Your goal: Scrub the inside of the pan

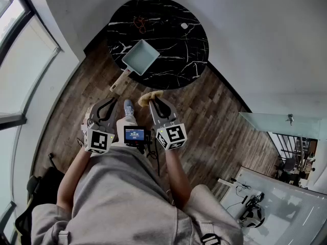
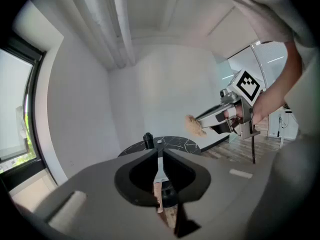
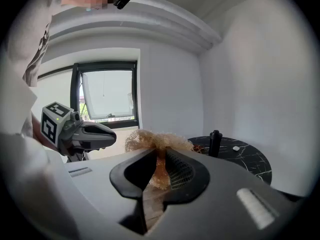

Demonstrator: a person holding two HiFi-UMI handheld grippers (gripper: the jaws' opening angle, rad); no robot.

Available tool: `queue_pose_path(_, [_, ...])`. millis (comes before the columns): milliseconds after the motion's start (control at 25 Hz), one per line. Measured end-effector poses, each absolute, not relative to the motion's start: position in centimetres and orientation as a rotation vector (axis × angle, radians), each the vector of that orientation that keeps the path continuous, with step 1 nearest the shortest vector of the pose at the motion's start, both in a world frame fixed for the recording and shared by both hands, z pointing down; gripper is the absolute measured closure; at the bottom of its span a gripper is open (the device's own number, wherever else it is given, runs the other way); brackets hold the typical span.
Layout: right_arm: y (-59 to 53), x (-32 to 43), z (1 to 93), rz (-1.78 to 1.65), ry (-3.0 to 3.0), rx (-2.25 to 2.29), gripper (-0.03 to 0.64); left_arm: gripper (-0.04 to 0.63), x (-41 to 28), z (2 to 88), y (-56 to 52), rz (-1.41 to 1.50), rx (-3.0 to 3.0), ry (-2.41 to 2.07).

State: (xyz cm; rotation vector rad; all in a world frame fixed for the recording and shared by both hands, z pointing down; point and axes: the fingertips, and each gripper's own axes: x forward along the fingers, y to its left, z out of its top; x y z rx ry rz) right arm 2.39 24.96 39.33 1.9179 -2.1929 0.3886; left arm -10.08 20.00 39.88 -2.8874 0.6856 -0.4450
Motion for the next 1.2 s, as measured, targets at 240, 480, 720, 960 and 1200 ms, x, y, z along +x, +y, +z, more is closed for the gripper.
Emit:
queue_pose_path(240, [21.4, 7.9, 40.2, 0.452, -2.213, 1.935, 0.538, 0.572, -6.5, 42.0, 17.0, -0.538, -2.898, 0.698])
queue_pose_path(480, [17.4, 14.0, 42.7, 0.504, -2.209, 1.734, 0.538, 0.552, -3.0, 45.3, 14.1, -0.709, -2.863, 0.708])
queue_pose_path(720, [12.3, 18.7, 46.6, 0.638, -2.286, 1.449, 0.540, 0.504, -1.1, 49.2, 11.0, -0.920, -2.799, 0.797])
queue_pose_path(960, [6.0, 20.9, 53.0, 0.632, -2.192, 1.064, 0.540, 0.484, -0.8, 53.2, 9.6, -1.082, -2.757, 0.889])
queue_pose_path(1200, [2.1, 20.3, 60.1, 0.661, -2.033, 0.718, 0.540, 0.466, -1.9, 58.6, 9.0, -1.252, -2.754, 0.918])
